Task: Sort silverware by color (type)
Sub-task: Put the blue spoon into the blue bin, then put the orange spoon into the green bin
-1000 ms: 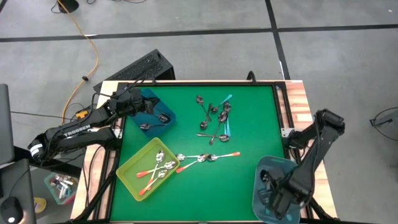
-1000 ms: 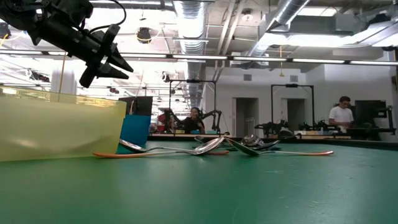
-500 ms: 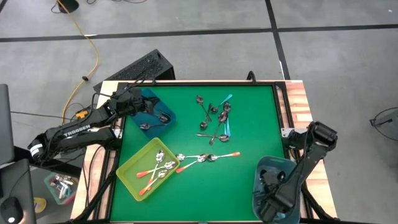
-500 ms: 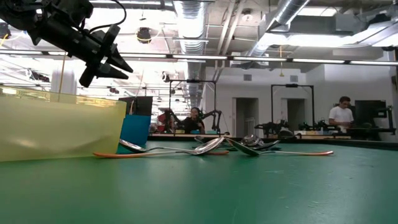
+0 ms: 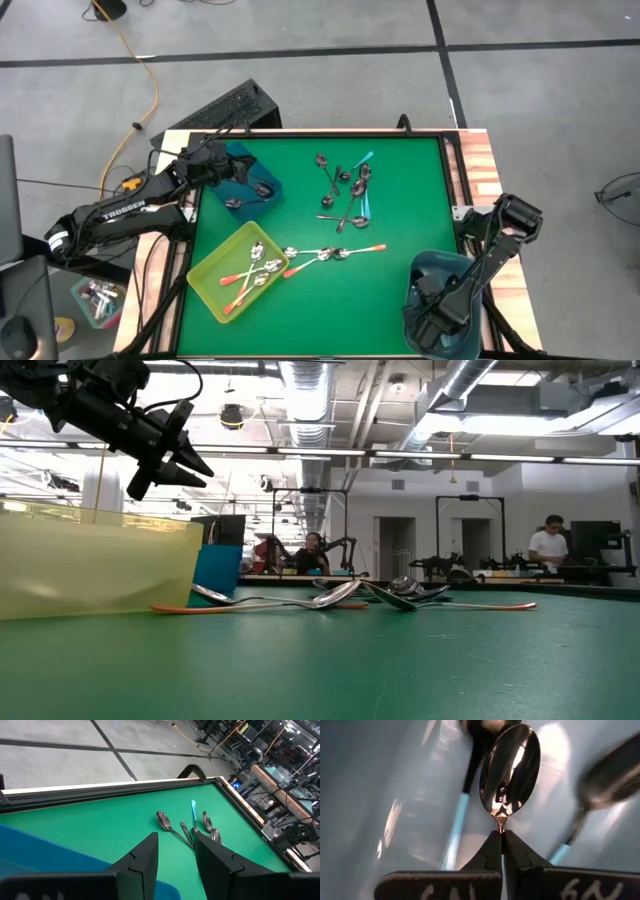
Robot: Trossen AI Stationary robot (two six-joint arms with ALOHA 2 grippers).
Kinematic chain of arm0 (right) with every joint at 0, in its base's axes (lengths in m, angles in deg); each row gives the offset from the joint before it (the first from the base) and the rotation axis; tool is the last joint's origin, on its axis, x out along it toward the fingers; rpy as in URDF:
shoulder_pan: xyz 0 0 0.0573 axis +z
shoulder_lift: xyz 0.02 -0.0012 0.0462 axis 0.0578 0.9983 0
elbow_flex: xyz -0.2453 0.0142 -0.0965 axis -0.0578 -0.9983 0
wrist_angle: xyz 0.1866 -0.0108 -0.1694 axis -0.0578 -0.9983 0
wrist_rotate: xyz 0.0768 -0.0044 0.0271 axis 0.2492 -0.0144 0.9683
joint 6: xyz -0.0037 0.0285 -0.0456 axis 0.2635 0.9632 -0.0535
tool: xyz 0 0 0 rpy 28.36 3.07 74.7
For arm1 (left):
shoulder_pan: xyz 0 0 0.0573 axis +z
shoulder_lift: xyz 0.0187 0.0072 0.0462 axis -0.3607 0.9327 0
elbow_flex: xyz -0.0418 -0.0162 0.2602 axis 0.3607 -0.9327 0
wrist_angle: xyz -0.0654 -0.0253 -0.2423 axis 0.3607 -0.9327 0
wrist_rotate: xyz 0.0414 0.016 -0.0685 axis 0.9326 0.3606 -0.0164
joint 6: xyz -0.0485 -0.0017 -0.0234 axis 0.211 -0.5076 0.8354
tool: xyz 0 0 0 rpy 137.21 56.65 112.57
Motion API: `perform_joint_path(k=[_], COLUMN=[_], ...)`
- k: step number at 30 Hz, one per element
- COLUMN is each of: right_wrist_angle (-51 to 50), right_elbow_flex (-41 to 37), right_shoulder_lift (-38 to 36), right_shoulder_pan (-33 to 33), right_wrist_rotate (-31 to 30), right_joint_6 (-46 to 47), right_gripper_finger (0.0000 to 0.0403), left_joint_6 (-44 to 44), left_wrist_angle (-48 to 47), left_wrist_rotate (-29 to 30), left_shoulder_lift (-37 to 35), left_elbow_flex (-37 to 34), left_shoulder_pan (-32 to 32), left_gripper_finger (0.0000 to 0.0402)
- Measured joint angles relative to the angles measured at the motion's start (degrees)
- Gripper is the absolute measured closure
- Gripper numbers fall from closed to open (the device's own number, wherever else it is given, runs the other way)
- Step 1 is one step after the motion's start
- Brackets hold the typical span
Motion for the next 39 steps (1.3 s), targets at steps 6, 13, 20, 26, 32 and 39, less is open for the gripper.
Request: perform_joint_path(k=[6,13,20,26,32,39], right_wrist_angle=[1.57,1.51,-0.24,-6.53,-7.94,-6.46], right_elbow_flex=[-0.76,-0.8,-1.02,-0.98,-0.96,-0.96], right_shoulder_lift=[-0.07,-0.05,-3.34,-9.08,-16.04,-25.02], right_shoulder_pan=[0.07,0.44,0.89,1.12,1.11,0.73], right_wrist_rotate=[-0.04,-0.04,-1.91,-2.68,-7.94,-22.79], right_joint_6=[-0.45,-0.3,-1.24,-1.44,-3.1,-6.65], right_gripper_finger=[0.0383,0.0341,0.0301,0.0278,0.0262,0.0261], left_joint_6=[0.09,0.09,0.12,0.07,-0.77,-1.3], left_wrist_angle=[0.02,0.04,0.04,0.03,0.03,0.04], left_wrist_rotate=[0.02,0.02,0.02,0.02,-0.11,-0.67], left_shoulder_lift=[0.0,0.0,0.0,0.0,0.0,0.0], left_elbow_flex=[0.0,0.0,0.0,0.0,0.0,0.0], left_shoulder_pan=[0.0,-0.02,0.0,0.0,0.0,0.0], left_gripper_finger=[0.0292,0.0292,0.0292,0.0292,0.0292,0.0292])
